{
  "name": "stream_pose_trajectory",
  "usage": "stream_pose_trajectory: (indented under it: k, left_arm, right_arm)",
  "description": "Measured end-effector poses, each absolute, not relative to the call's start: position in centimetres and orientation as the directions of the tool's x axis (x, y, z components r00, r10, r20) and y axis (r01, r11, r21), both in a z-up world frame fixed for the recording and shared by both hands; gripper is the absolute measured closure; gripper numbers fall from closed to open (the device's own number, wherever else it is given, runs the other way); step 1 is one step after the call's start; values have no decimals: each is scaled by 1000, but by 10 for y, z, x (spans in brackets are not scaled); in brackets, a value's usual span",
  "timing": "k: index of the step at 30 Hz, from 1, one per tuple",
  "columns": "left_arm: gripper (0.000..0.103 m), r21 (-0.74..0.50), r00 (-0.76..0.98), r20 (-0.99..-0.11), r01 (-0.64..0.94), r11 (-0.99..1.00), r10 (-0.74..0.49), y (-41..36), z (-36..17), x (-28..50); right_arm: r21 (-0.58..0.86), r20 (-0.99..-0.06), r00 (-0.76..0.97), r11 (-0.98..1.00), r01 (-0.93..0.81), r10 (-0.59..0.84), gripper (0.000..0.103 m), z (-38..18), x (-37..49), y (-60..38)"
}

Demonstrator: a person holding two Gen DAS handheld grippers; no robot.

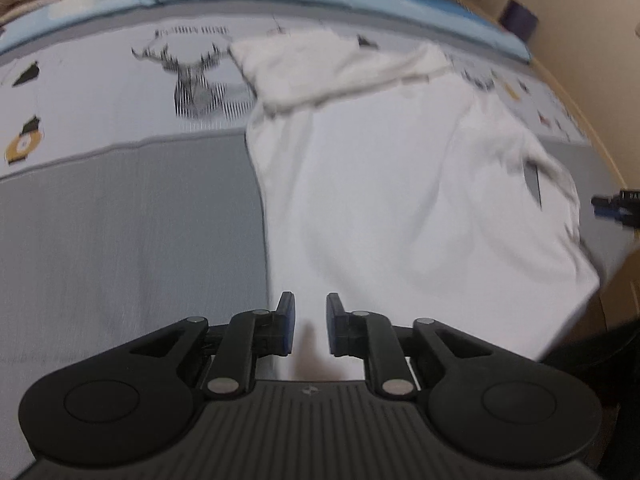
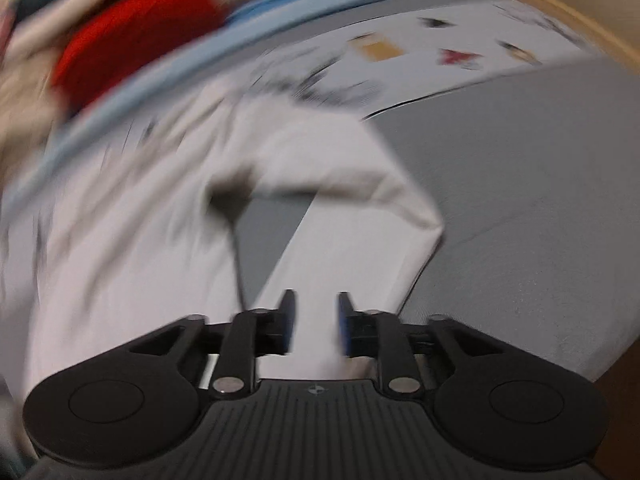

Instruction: Fold small clothes

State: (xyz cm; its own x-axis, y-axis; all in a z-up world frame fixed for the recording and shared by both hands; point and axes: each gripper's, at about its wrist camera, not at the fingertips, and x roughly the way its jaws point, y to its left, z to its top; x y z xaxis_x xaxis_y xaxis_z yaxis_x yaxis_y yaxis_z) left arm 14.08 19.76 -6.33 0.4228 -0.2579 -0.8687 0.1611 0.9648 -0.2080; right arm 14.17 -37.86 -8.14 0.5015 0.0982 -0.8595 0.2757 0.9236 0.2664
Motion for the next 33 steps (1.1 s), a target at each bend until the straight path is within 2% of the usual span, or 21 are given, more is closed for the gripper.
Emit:
stream_pose_trajectory:
  k: [3, 7, 11, 17, 18, 20, 21, 22, 25, 27, 28, 29, 30, 31, 33]
  left_arm:
    - [82, -220, 466, -848, 125, 967, -253, 190, -56, 154]
    - [82, -223, 481, -838, 126, 967, -256, 171, -50, 171]
    - [82, -221, 472, -840, 149, 964, -266, 155, -53, 182]
    - [82, -164, 462, -855, 187, 968, -235, 143, -63, 197]
    - [82, -159, 457, -859, 190, 969, -231, 143, -65, 199]
    - [82, -145, 448, -867, 192, 971, -218, 145, -69, 203]
    - [82, -139, 446, -869, 192, 972, -213, 147, -70, 204]
    - [82, -136, 443, -872, 189, 972, -208, 149, -72, 205]
    - [82, -132, 444, -875, 169, 977, -195, 157, -73, 209]
    - [82, -136, 445, -875, 154, 979, -191, 162, -74, 210]
    - [82, -135, 446, -875, 151, 979, -189, 163, -74, 210]
    - [82, -135, 447, -874, 151, 979, -190, 163, -73, 210]
    - [82, -136, 447, -874, 153, 979, -192, 163, -73, 210]
    - [82, -137, 446, -873, 159, 978, -195, 163, -73, 209]
    - [82, -132, 446, -873, 173, 976, -197, 159, -73, 209]
  right_arm:
    - [366, -839, 532, 843, 395, 115, 68, -89, 158, -405]
    - [443, -832, 541, 734, 514, 123, 55, -111, 181, -426]
    - [539, -820, 549, 543, 644, 162, 54, -138, 198, -451]
    - [517, -845, 526, 387, 763, 92, 55, -157, 217, -471]
    - [504, -854, 514, 369, 781, 79, 57, -160, 218, -473]
    - [460, -877, 480, 350, 816, 32, 73, -162, 222, -473]
    - [441, -883, 469, 358, 823, 10, 90, -161, 225, -472]
    - [422, -885, 465, 383, 822, -23, 100, -157, 229, -469]
    - [403, -822, 552, 544, 736, -137, 100, -125, 250, -447]
    - [380, -678, 718, 761, 526, -157, 100, -84, 265, -409]
    - [362, -585, 805, 855, 372, -103, 100, -66, 266, -385]
    - [368, -499, 867, 908, 202, 10, 100, -54, 264, -362]
    - [392, -454, 883, 917, 76, 121, 100, -49, 261, -347]
    - [405, -449, 873, 914, 9, 190, 100, -49, 259, -337]
    - [380, -529, 818, 925, -8, 224, 100, -61, 262, -324]
